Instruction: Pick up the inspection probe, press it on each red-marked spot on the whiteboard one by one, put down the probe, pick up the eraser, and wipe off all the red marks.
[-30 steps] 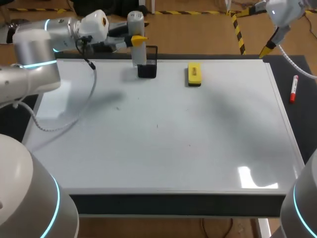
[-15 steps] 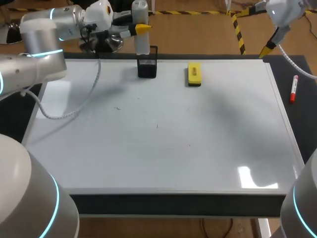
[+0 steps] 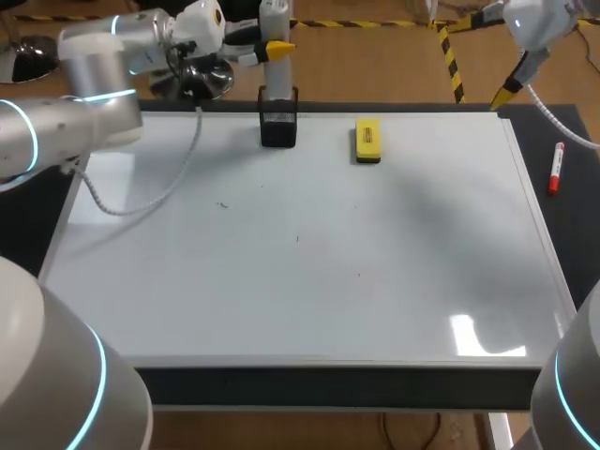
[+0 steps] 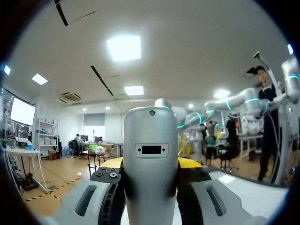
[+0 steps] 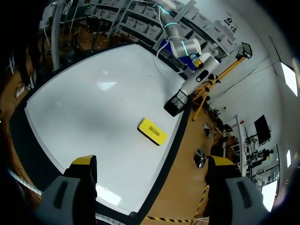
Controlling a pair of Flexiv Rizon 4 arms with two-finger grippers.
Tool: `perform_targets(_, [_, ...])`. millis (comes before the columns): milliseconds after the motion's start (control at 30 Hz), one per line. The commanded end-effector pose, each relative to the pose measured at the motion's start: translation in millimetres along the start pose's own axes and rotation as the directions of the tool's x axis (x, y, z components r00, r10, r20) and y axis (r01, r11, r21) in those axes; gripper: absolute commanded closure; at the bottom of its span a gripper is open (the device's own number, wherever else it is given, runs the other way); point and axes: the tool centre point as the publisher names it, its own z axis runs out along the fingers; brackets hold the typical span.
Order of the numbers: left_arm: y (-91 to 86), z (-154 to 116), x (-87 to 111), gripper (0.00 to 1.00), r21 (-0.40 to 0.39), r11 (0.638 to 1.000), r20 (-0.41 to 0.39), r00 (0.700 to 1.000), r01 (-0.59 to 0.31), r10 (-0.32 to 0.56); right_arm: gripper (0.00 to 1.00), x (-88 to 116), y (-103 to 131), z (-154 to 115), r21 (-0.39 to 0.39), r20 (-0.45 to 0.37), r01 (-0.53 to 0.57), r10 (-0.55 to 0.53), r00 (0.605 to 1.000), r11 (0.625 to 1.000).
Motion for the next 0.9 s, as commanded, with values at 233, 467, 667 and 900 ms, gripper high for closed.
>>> perform_targets(233, [16.6,-3.4,-18.9,1.00,0.017,1.000,-0.117,0.993,0.012,-0.010,0.00,-0.9,-0.3,-0.3,0.002,-0.005,0.001,-0.001,1.000,1.000])
perform_targets(467, [28.7,-5.3,-22.2,1.00,0.019,0.999,-0.127,0.992,0.030,-0.027,0.00,-0.9,-0.3,-0.3,0.002,-0.005,0.001,-0.001,1.000,1.000])
perform_targets(667, [36.8,-6.0,-22.3,1.00,0.019,0.999,-0.138,0.990,0.041,-0.038,0.00,-0.9,-0.3,-0.3,0.002,-0.005,0.001,-0.001,1.000,1.000])
perform_targets(900, [47.2,-10.4,-24.3,1.00,0.019,0.998,-0.146,0.988,0.058,-0.055,0.00,-0.9,-0.3,-0.3,0.002,-0.005,0.001,-0.001,1.000,1.000])
